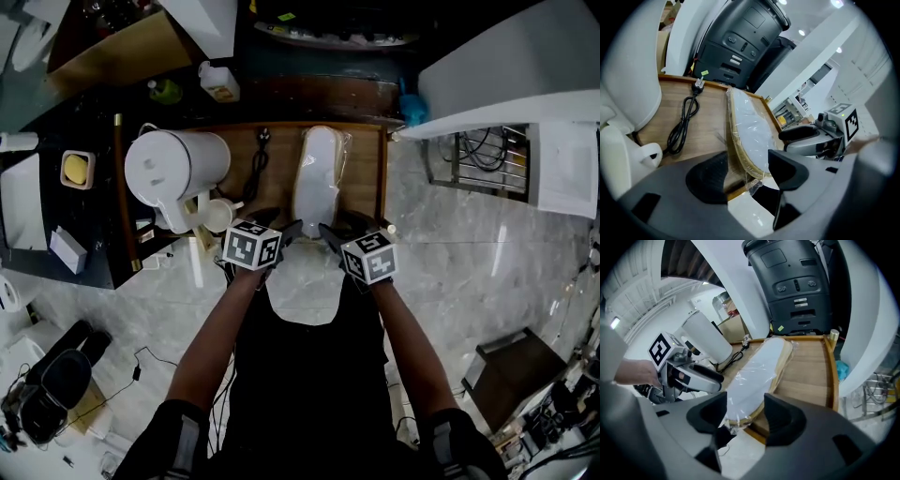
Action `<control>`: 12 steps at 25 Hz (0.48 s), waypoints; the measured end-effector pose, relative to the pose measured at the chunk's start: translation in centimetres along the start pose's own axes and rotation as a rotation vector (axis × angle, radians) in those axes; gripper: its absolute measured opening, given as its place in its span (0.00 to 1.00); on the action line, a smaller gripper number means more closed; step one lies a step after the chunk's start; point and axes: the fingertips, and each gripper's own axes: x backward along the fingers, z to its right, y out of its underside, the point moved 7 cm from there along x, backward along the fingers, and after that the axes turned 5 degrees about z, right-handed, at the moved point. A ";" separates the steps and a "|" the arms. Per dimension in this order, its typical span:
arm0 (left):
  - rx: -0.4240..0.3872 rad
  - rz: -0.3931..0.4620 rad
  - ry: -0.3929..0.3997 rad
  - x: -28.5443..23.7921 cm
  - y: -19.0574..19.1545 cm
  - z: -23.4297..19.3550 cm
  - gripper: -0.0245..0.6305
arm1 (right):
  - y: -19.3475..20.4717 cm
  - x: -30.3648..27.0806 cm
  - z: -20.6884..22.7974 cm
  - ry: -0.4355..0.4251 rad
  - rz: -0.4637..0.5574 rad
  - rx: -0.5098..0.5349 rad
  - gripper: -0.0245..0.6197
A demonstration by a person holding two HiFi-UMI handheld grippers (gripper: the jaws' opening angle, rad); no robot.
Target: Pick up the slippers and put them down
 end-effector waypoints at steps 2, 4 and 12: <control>-0.006 0.016 -0.007 0.8 -0.3 0.2 0.44 | -0.2 0.4 -0.7 -0.031 -0.001 0.009 0.40; -0.004 0.032 -0.005 1.7 -0.5 0.8 0.44 | -0.4 1.1 -1.4 -0.033 0.007 0.040 0.34; -0.046 0.118 0.011 5.0 -1.3 4.0 0.38 | -1.3 5.7 -3.4 0.007 0.127 0.102 0.07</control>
